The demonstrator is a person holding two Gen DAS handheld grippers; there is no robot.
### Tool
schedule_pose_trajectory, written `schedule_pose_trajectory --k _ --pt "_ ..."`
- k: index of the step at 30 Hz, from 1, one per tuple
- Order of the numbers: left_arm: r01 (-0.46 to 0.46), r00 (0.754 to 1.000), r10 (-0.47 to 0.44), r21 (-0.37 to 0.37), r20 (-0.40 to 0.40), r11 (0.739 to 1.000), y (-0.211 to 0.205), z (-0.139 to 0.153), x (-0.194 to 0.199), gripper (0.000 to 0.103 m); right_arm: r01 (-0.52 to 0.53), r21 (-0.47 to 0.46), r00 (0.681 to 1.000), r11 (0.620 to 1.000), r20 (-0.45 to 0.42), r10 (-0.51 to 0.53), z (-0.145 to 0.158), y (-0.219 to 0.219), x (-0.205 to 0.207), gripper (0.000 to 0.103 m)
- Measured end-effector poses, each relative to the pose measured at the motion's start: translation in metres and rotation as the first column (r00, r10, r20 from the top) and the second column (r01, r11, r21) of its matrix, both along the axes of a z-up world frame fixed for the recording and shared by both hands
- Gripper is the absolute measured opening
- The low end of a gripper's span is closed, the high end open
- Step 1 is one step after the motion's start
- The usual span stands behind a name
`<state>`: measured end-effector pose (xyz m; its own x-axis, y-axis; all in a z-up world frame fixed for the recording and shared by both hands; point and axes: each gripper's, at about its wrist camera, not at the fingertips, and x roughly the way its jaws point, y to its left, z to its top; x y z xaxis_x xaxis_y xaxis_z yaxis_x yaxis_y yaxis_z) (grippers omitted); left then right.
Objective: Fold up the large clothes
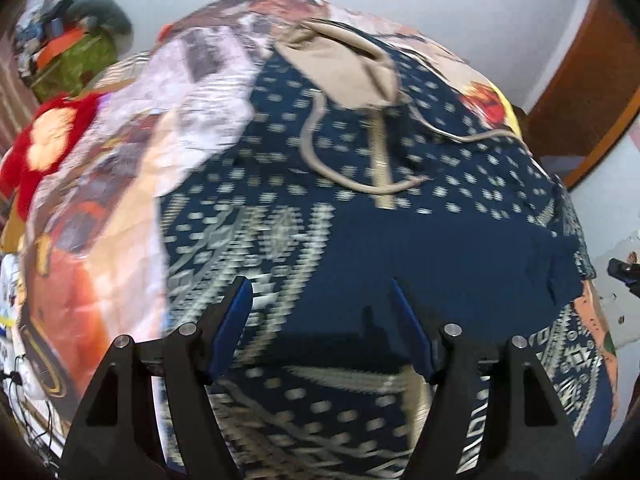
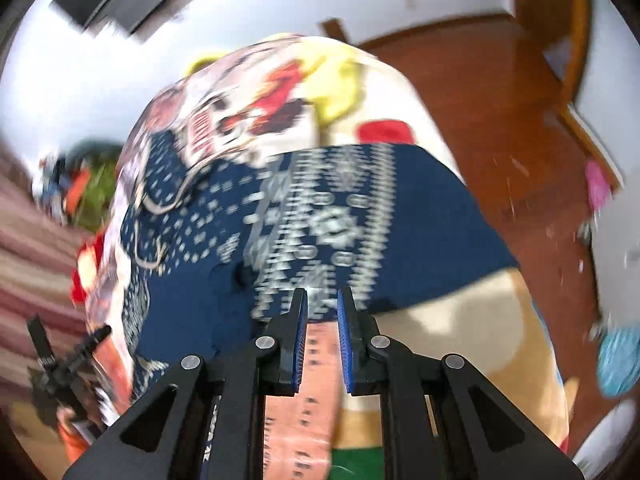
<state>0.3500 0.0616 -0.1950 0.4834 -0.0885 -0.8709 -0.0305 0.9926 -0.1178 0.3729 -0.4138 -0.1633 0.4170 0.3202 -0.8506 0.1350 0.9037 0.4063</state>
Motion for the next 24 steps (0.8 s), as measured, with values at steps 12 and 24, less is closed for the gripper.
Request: schedule_pose_trajectory --k 12,24 --pt "0.129 0.986 -0.12 0.071 -0.118 0.989 -0.076 -0.048 0.023 0.07 0.263 0.221 0.961 0.939 -0.143 -0.236 -0.059 -0.086 -0.002 0.011" --pt "0.101 0.987 -0.098 0.016 -0.124 0.995 -0.074 -0.055 0.028 0.072 0.367 0.341 0.925 0.866 -0.238 -0.298 -0.099 -0.1 0.006 0.018"
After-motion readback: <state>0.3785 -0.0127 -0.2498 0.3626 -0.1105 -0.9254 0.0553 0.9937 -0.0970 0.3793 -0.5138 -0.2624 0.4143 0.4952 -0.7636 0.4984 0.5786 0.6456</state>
